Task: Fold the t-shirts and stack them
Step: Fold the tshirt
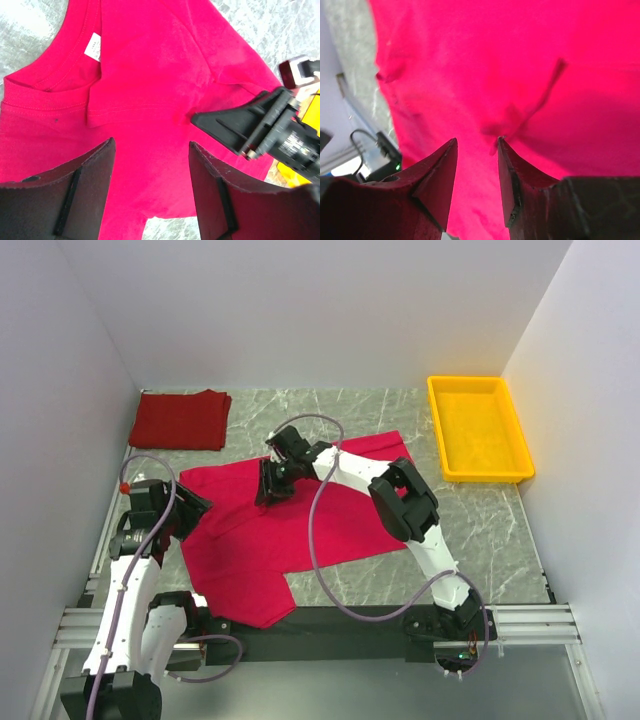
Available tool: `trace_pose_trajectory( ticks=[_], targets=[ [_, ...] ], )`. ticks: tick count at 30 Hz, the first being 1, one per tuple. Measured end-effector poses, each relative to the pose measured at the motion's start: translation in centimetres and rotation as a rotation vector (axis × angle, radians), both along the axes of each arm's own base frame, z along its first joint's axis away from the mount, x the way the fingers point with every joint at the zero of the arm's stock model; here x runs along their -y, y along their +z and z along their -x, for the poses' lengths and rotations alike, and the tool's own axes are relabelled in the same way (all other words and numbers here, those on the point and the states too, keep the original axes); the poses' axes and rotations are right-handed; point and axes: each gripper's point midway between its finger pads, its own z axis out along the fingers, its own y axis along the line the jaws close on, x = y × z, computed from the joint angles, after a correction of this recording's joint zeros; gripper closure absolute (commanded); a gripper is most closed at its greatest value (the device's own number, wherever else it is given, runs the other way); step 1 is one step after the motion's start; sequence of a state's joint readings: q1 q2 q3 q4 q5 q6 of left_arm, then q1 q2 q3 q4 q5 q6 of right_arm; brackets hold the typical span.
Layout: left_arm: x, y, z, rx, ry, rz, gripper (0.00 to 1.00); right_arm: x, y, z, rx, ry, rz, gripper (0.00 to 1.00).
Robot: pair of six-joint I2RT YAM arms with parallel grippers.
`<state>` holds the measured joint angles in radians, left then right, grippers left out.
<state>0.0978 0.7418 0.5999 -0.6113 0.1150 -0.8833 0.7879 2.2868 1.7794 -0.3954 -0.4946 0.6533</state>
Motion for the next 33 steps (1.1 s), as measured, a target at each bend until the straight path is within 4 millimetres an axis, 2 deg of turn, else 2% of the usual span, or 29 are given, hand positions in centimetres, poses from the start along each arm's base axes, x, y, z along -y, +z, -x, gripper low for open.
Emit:
trace_pose_trajectory(
  ticks=[3,16,21,24,29,33],
  targets=[
    [0.0,0.2,0.0,0.009,0.002,0.001,0.35,0.2,-0.9,-0.2,-0.005,-0.023,0.033,0.55],
    [0.0,-0.2,0.1,-0.002,0.001,0.003,0.36,0.9,-2.1,-0.1,0.002,-0.057,0.089,0.56],
    [0.2,-1.3,0.2,-0.034,0.005,0.019,0.38,0.8,-2.2,0.1,-0.012,-0.062,0.081,0.64],
    [0.4,-2.1,0.5,-0.060,0.004,0.033,0.38,0.8,-2.5,0.4,-0.027,-0.060,0.077,0.72],
    [0.4,-2.2,0.4,-0.059,0.003,0.036,0.39,1.1,-2.8,1.0,-0.050,-0.059,0.075,0.82],
    [0.4,-2.2,0.3,-0.061,0.003,0.037,0.40,1.7,-2.7,1.7,-0.063,-0.057,0.077,0.86]
  ],
)
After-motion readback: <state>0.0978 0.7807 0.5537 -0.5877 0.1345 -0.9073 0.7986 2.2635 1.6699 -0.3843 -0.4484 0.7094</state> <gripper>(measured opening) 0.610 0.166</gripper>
